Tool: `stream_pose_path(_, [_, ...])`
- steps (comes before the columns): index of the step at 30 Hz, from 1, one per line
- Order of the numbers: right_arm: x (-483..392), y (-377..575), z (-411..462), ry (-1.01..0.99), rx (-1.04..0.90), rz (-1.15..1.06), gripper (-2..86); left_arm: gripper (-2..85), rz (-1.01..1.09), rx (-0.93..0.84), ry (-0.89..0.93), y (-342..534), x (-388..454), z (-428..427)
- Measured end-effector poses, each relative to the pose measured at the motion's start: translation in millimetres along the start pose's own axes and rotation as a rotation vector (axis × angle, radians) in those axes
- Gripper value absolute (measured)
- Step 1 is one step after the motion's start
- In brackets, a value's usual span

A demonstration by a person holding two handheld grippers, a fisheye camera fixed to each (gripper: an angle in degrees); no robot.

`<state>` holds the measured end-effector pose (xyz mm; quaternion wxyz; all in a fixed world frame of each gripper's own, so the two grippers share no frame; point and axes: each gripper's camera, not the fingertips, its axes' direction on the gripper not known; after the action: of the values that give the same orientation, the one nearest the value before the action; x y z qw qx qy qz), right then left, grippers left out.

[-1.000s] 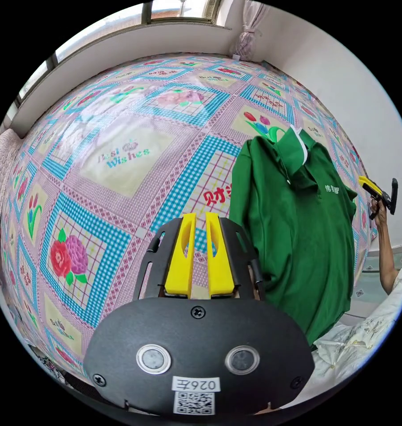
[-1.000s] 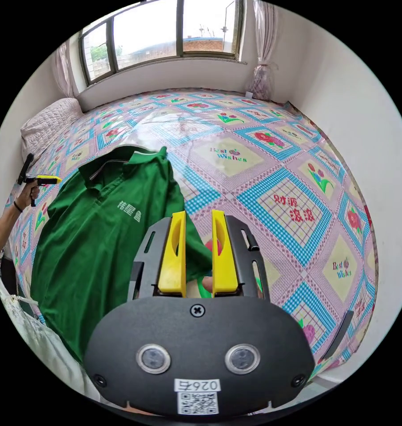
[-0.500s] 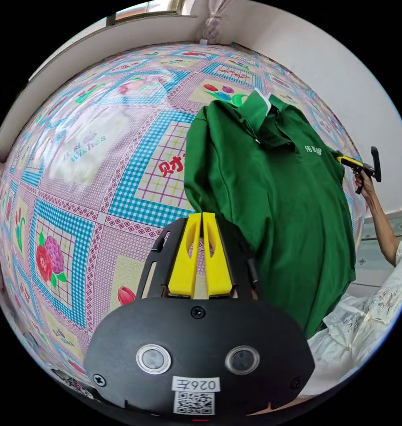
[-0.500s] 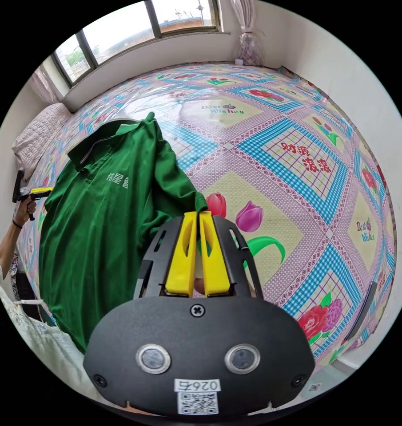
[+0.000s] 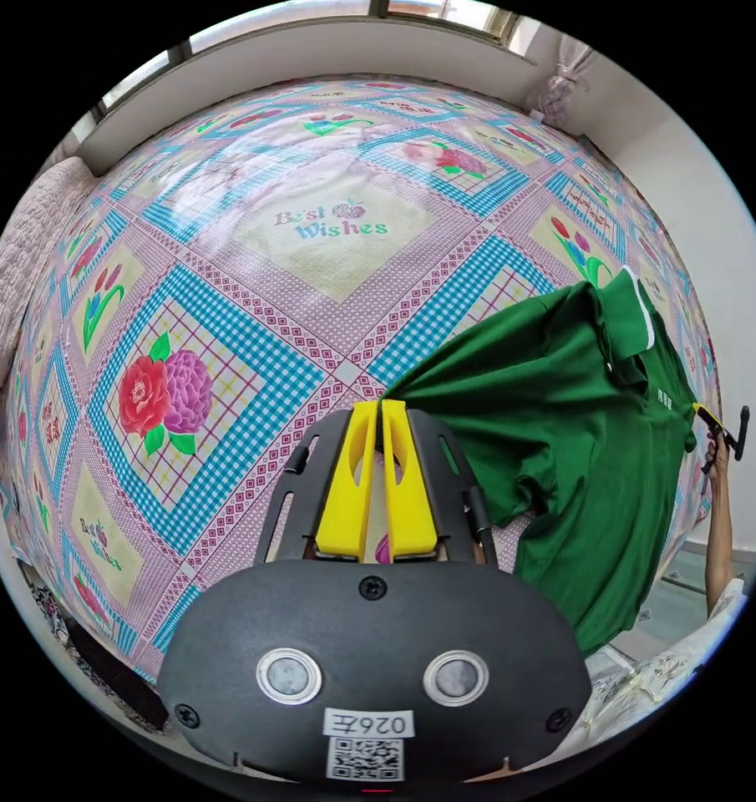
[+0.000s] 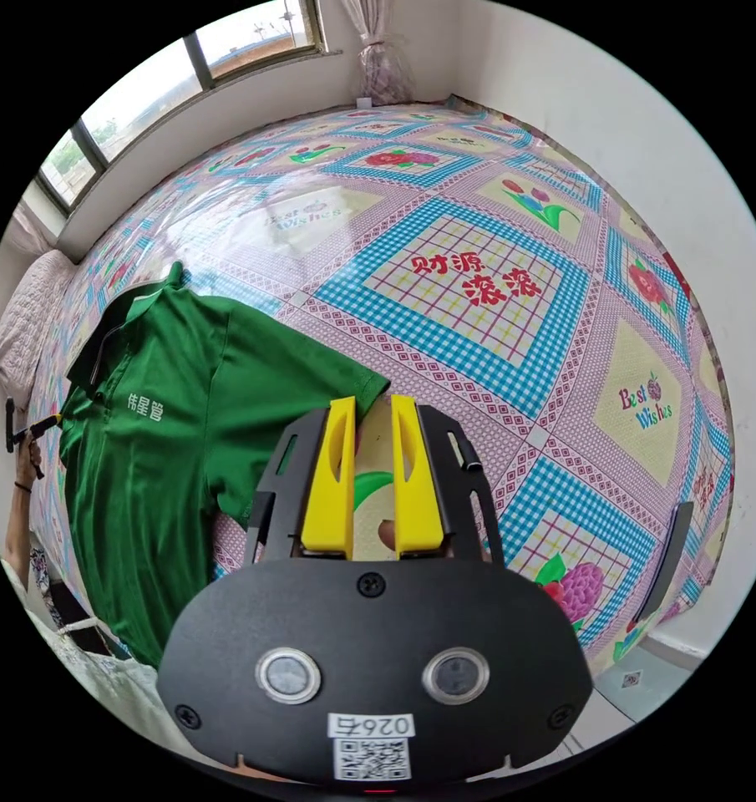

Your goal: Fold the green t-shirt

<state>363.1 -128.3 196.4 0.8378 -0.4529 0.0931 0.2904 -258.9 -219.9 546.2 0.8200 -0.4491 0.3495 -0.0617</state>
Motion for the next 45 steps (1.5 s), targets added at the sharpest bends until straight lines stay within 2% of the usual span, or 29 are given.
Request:
stream_pose_path(5, [-25.7,9.5,-54.7,-0.068,0.241,-0.043,5.2,-0.5,0.021,0.126,-0.016,-4.5,8.6,-25.1])
stream_pose_path(8, [-74.0,1.5,-71.5,-0.149,0.311,-0.175,5.1,-0.7,0.08,0.09,-0.1,-18.3,25.0,-21.9])
stream_pose_path(12, [-146.2,-22.0,-74.4,-0.209,0.324,-0.374,4.2,-0.4,0.074,0.049,-0.147,-44.1,30.2,-16.5])
stream_pose_path(14, [-194.0,-38.9,-67.4,-0.293,0.306,-0.488,3.6,-0.1,0.046,0.057,-0.102,-58.5,24.4,-21.2])
stream_pose_path(19, [-272.6,-68.0,-41.8,-0.389,0.246,-0.619,3.9,1.0,0.02,0.006,-0.002,-61.8,-3.1,-25.2])
stream_pose_path(24, [-301.8,-97.6,-16.4,-0.595,0.136,-0.571,10.6,1.0,0.001,-0.034,0.183,-37.4,-49.1,-12.5])
stream_pose_path(29, [-303.9,-116.4,1.9,-0.717,0.102,-0.384,15.6,-0.8,-0.099,0.072,0.285,-8.5,-93.2,-15.5])
stream_pose_path(33, [-315.3,-133.2,14.4,-0.69,0.084,-0.284,17.0,-1.0,-0.06,0.17,0.249,-2.8,-82.8,-38.3])
stream_pose_path(35, [-332.3,-150.1,24.0,-0.68,0.044,-0.284,15.9,-1.0,0.053,0.238,0.276,-8.0,-48.2,-55.2])
stream_pose_path(37, [-349.8,-161.3,31.0,-0.61,-0.006,-0.335,7.1,-1.0,0.162,0.26,0.294,-17.4,-12.8,-61.7])
stream_pose_path(39, [-360.9,-167.3,29.7,-0.473,0.019,-0.36,0.6,-1.0,0.273,0.235,0.281,-30.9,26.7,-58.5])
stream_pose_path(41, [-365.9,-171.4,18.8,-0.333,0.088,-0.385,-0.8,-1.0,0.392,0.169,0.211,-48.6,75.4,-41.6])
stream_pose_path(45, [-360.6,-180.1,10.4,-0.245,0.135,-0.394,-1.4,-1.0,0.462,0.076,0.055,-74.5,123.2,-0.6])
